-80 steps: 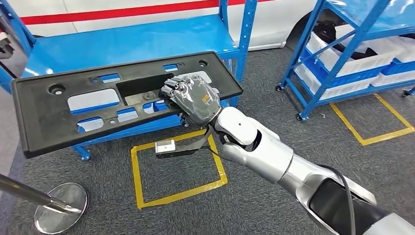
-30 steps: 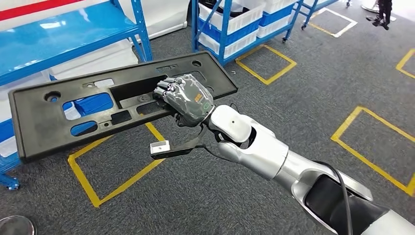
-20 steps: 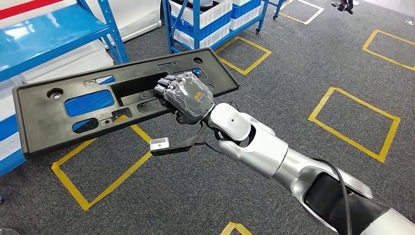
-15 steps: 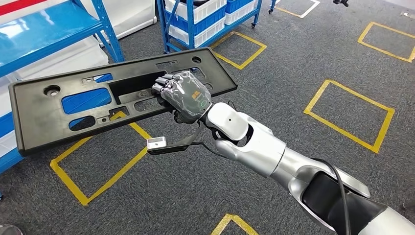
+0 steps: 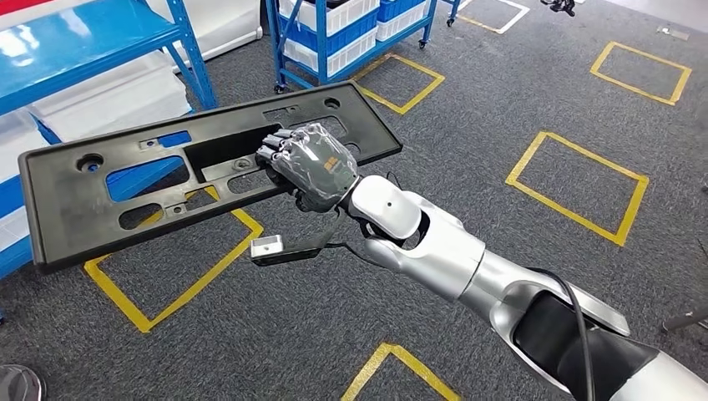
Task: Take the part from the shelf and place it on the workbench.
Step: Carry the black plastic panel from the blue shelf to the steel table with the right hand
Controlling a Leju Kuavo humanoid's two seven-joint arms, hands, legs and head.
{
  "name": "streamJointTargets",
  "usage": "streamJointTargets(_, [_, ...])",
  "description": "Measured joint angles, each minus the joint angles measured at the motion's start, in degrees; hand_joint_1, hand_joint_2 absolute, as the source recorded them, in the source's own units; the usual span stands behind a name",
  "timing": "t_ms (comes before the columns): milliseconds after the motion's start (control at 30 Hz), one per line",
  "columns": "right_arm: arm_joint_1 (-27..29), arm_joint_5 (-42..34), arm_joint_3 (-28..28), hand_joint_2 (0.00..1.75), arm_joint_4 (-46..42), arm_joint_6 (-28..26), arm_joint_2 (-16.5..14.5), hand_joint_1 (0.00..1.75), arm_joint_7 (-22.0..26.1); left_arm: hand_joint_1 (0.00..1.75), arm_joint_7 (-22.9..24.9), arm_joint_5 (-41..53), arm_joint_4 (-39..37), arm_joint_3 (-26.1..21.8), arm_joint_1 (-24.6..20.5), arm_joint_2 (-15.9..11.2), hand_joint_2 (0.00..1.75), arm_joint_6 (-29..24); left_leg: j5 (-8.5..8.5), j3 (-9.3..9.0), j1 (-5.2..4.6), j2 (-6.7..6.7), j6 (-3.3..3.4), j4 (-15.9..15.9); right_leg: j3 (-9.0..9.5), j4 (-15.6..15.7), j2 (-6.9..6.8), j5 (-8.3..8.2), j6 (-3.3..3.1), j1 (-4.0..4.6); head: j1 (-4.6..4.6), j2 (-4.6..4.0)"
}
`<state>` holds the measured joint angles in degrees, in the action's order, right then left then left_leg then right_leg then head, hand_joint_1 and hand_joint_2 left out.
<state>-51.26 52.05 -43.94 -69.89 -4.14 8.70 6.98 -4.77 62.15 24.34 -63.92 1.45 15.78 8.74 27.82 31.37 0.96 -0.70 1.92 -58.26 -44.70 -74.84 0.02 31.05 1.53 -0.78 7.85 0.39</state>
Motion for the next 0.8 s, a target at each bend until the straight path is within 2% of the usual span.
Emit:
streamJointTargets(33, [0.02,0.06,-0.07,1.75,0.16,-0.01,0.01,1.75,0.02,0.0,-0.1,0.1,-0.13,-0.09,0.0,-0.05,1.75,0.0,-0.38,0.56,-0.01,-0.07,-0.07,-0.07,0.73,-0.57,0.0,-0.56,-0.03,0.0,0.01,0.0])
streamJointTargets(67, [0.0,0.12,-0.12,1.75,0.28,-0.02,0.01,1.75,0.04,0.0,-0.2,0.2,-0.25,-0.2,-0.01,-0.09,1.75,0.0,-0.69,1.0,-0.02,-0.11,-0.17,-0.13,2.61,1.11,-0.01,-1.7,-0.17,0.01,0.0,0.01])
streamJointTargets(100, [-0.07,0.17,-0.15,1.75,0.38,-0.03,0.01,1.75,0.06,0.0,-0.28,0.28,-0.38,-0.31,-0.03,-0.13,1.75,0.0,-0.94,1.3,-0.02,-0.12,-0.32,-0.16,5.55,4.81,-0.02,-2.89,-0.44,0.05,0.0,0.01])
streamJointTargets(133, [-0.21,0.21,-0.16,1.75,0.42,-0.04,0.0,1.75,0.07,0.0,-0.35,0.33,-0.51,-0.41,-0.05,-0.14,1.75,0.0,-1.17,1.53,-0.05,-0.12,-0.53,-0.18,8.68,9.18,-0.05,-3.34,-0.78,0.2,0.0,0.01])
streamJointTargets(167, [-0.37,0.24,-0.16,1.75,0.43,-0.05,-0.03,1.75,0.07,0.0,-0.42,0.38,-0.67,-0.51,-0.08,-0.15,1.75,-0.01,-1.4,1.65,-0.08,-0.13,-0.83,-0.14,11.02,12.72,-0.08,-3.54,-1.09,0.42,0.0,0.01])
streamJointTargets(200, [-0.55,0.27,-0.16,1.75,0.44,-0.07,-0.05,1.75,0.08,0.0,-0.49,0.44,-0.81,-0.62,-0.12,-0.17,1.75,-0.02,-1.62,1.71,-0.08,-0.13,-1.16,-0.09,12.43,15.04,-0.1,-3.45,-1.37,0.68,0.0,0.01])
streamJointTargets(267, [-0.76,0.34,-0.18,1.75,0.52,-0.07,-0.1,1.75,0.08,0.0,-0.64,0.54,-1.09,-0.84,-0.23,-0.2,1.75,-0.08,-2.11,1.76,-0.05,-0.13,-1.9,0.13,12.65,16.14,-0.11,-3.52,-1.83,1.04,0.0,0.01])
streamJointTargets(333, [-0.88,0.37,-0.23,1.75,0.66,-0.05,-0.21,1.75,0.09,0.0,-0.72,0.61,-1.28,-0.98,-0.31,-0.28,1.75,-0.15,-1.41,2.25,-0.01,0.03,-2.44,-0.6,12.57,16.86,-0.22,-4.13,-2.63,0.78,-0.02,0.01])
streamJointTargets(367, [-0.94,0.35,-0.25,1.75,0.73,-0.05,-0.3,1.75,0.09,0.0,-0.72,0.61,-1.38,-1.04,-0.33,-0.32,1.75,-0.17,-0.12,2.98,-0.02,0.15,-2.62,-2.18,12.46,17.23,-0.26,-4.52,-3.1,0.64,-0.03,0.01])
streamJointTargets(400, [-0.99,0.31,-0.28,1.75,0.83,-0.05,-0.43,1.75,0.1,0.0,-0.72,0.62,-1.46,-1.1,-0.34,-0.39,1.75,-0.2,1.87,4.22,0.01,0.26,-2.75,-5.0,12.26,17.42,-0.32,-4.84,-3.49,0.56,-0.04,0.01])
streamJointTargets(467, [-1.02,0.23,-0.37,1.75,1.14,-0.04,-0.61,1.75,0.13,0.0,-0.72,0.64,-1.65,-1.25,-0.35,-0.5,1.75,-0.23,5.72,7.23,0.01,0.35,-3.01,-12.26,11.57,17.34,-0.28,-5.22,-3.92,0.79,-0.06,0.01])
streamJointTargets(500, [-0.99,0.2,-0.47,1.75,1.31,-0.04,-0.66,1.75,0.16,0.0,-0.72,0.66,-1.73,-1.31,-0.36,-0.57,1.75,-0.25,6.51,8.18,0.01,0.36,-3.11,-14.82,11.22,17.18,-0.21,-5.34,-3.97,0.89,-0.06,0.01])
streamJointTargets(533, [-0.97,0.2,-0.57,1.75,1.51,-0.03,-0.68,1.75,0.19,0.0,-0.72,0.67,-1.79,-1.36,-0.38,-0.62,1.75,-0.26,6.09,8.13,0.01,0.38,-3.14,-15.32,10.9,16.94,-0.03,-5.43,-3.96,0.97,-0.05,0.01])
streamJointTargets(567, [-0.98,0.18,-0.65,1.75,1.67,-0.01,-0.68,1.75,0.22,0.0,-0.73,0.67,-1.84,-1.38,-0.39,-0.66,1.75,-0.28,4.69,7.0,0.01,0.45,-3.1,-13.64,10.61,16.65,0.25,-5.47,-3.91,1.02,-0.06,0.01])
streamJointTargets(600, [-1.0,0.13,-0.7,1.75,1.79,0.01,-0.69,1.75,0.23,0.0,-0.73,0.67,-1.88,-1.41,-0.38,-0.7,1.75,-0.31,2.77,4.97,0.01,0.88,-2.93,-10.12,10.35,16.3,0.58,-5.47,-3.84,1.03,-0.06,0.01])
streamJointTargets(667, [-1.12,-0.05,-0.72,1.75,1.98,0.08,-0.78,1.75,0.25,0.0,-0.74,0.67,-1.96,-1.55,-0.23,-0.86,1.75,-0.34,0.53,1.02,0.07,3.0,-2.44,-3.25,9.66,15.65,1.22,-5.53,-3.53,1.04,-0.05,0.01])
streamJointTargets(700, [-1.17,-0.18,-0.73,1.75,2.08,0.1,-0.88,1.75,0.26,0.0,-0.75,0.68,-2.03,-1.65,-0.16,-0.92,1.75,-0.35,0.24,0.02,0.05,3.85,-2.26,-1.28,9.32,15.42,1.57,-5.66,-3.25,1.02,-0.04,0.01])
streamJointTargets(733, [-1.21,-0.28,-0.74,1.75,2.19,0.13,-0.97,1.75,0.28,0.0,-0.75,0.68,-2.09,-1.73,-0.14,-0.99,1.75,-0.35,0.45,-0.24,0.03,4.23,-2.11,-0.65,9.02,15.34,2.01,-5.88,-2.89,0.99,-0.05,0.01])
streamJointTargets(800, [-1.23,-0.43,-0.75,1.75,2.33,0.14,-1.07,1.75,0.38,0.0,-0.76,0.69,-2.19,-1.84,-0.26,-1.01,1.75,-0.35,0.18,-0.23,0.14,3.18,-1.7,-0.02,8.7,15.34,2.98,-6.28,-2.17,0.96,-0.05,0.01])
